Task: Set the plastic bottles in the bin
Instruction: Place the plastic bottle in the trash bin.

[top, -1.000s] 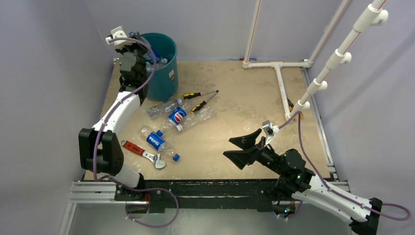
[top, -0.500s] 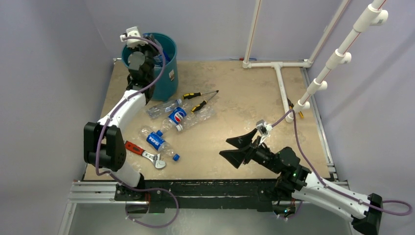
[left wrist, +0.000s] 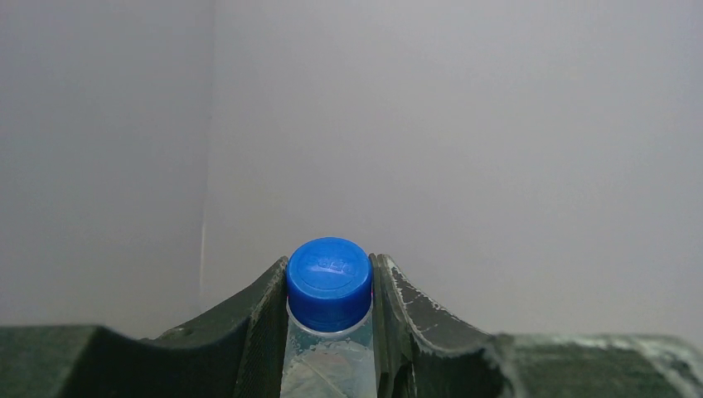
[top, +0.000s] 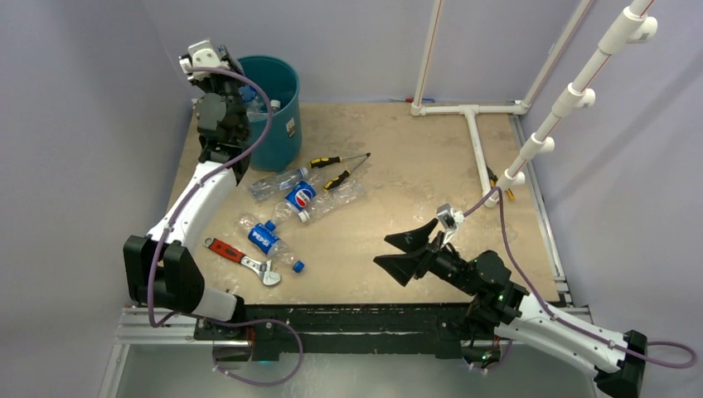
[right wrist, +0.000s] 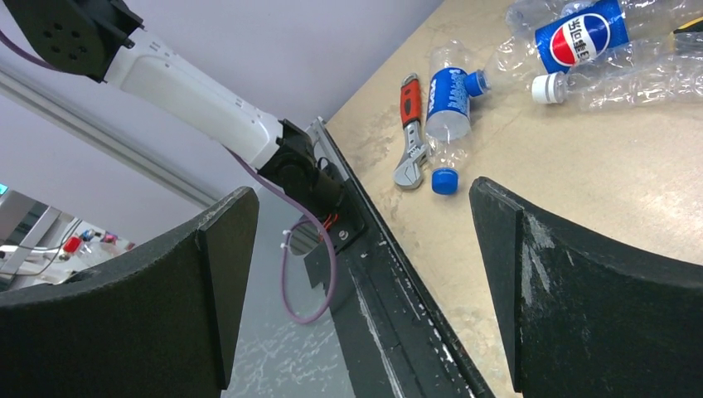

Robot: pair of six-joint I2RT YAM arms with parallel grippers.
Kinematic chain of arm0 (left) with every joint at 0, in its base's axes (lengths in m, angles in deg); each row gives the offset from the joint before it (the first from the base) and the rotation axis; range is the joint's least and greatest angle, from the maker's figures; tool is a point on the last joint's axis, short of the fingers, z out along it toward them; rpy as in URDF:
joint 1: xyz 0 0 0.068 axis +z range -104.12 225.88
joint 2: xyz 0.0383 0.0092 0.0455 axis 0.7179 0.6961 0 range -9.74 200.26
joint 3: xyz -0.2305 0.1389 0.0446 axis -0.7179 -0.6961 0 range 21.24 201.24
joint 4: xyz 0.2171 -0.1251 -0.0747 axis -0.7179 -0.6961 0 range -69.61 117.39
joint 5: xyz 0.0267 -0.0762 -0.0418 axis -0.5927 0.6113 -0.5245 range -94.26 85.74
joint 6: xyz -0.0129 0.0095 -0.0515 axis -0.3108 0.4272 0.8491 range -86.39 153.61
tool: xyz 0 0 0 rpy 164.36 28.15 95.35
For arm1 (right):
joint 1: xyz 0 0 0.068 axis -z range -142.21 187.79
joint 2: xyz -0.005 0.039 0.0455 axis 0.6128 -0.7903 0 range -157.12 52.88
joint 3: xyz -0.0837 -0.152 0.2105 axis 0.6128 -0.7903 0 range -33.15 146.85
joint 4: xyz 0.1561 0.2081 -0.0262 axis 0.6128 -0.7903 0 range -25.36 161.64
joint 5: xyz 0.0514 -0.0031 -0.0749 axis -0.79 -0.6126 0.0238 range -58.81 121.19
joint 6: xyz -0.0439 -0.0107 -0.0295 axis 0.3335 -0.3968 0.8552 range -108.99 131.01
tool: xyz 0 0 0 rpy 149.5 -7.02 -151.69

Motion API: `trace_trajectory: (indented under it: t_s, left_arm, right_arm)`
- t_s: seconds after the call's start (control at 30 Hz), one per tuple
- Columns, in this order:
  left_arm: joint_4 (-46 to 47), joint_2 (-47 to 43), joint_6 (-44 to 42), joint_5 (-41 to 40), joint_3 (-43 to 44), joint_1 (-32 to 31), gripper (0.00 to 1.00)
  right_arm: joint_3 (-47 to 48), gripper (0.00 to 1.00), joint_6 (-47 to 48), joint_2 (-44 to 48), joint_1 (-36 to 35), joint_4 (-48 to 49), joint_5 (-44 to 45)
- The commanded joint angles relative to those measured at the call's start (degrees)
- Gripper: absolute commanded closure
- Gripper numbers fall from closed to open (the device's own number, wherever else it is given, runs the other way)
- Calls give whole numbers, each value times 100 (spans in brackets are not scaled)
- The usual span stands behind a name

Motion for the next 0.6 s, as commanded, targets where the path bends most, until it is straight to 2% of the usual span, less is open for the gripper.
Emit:
trace_trajectory:
  t_s: [0.0,0.23,0.33,0.43,0.57]
  left_arm:
    - [-422,-190,-430,-165,680,12,100]
    - [-1500,394,-278,-376,984,152,100]
    - [-1657,620,-320,-434,986,179,100]
    - [-1729,855,-372,-48,910,179,100]
    - [-1804,1050,-291,54,766,179,100]
  right_arm:
    - [104,2,31,-14,-26,113,31]
    - [219,2,38,137,-26,-119,46]
    - [261,2,65,258,-26,-322,71]
    - [238,2,75,371,-26,-405,71]
    - [169,2,49,387,-25,-349,71]
